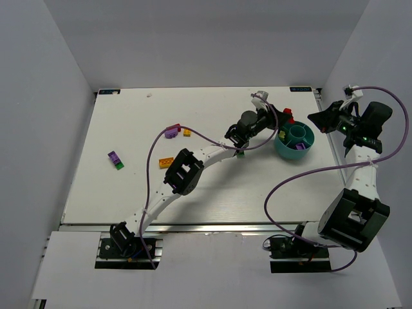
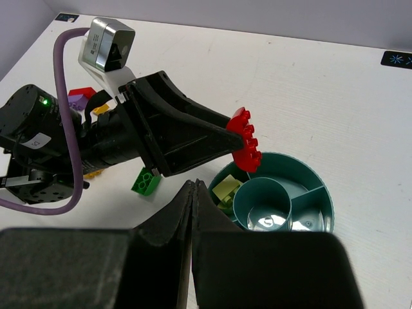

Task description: Sort the legos into containers by color

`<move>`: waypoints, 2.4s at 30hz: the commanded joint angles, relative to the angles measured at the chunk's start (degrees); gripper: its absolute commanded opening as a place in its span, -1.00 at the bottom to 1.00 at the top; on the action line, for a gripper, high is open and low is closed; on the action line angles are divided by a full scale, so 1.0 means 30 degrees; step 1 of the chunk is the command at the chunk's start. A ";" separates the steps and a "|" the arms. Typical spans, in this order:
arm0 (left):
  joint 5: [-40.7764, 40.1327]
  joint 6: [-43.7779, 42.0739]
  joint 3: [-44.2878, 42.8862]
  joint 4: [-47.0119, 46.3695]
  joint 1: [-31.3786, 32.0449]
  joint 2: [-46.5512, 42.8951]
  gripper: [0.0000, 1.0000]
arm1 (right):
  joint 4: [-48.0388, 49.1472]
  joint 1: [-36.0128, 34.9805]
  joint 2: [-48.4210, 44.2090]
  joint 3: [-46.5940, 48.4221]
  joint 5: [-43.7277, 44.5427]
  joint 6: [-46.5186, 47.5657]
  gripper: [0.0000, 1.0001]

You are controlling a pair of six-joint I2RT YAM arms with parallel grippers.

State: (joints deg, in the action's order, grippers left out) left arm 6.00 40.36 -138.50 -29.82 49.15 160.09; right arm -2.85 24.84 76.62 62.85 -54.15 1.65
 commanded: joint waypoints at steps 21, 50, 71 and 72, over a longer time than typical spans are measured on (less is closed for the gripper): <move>-0.0037 -0.0386 -0.0504 0.0946 0.0200 0.0484 -1.00 | 0.0423 0.0392 -0.0169 -0.0061 -0.0436 -0.0169 -1.00; -0.0622 -0.0650 -0.0446 -0.0019 0.0200 -0.1242 0.50 | 0.0073 0.0450 0.0066 -0.0003 -0.1137 0.0792 -1.00; -0.3170 -0.1852 2.1108 0.6299 -0.6535 -2.1772 0.44 | -0.7254 -1.3364 0.2668 0.2660 0.6082 1.3607 0.79; -0.3346 -0.1764 2.2567 0.8455 -0.6915 -2.2710 0.52 | -0.7571 -1.3958 0.3862 0.3069 0.6793 1.3107 0.79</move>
State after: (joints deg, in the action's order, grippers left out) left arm -0.43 35.24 -78.30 -19.05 29.50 99.20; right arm -29.02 -12.01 83.07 70.17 -44.42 46.24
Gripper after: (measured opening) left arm 0.735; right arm 0.894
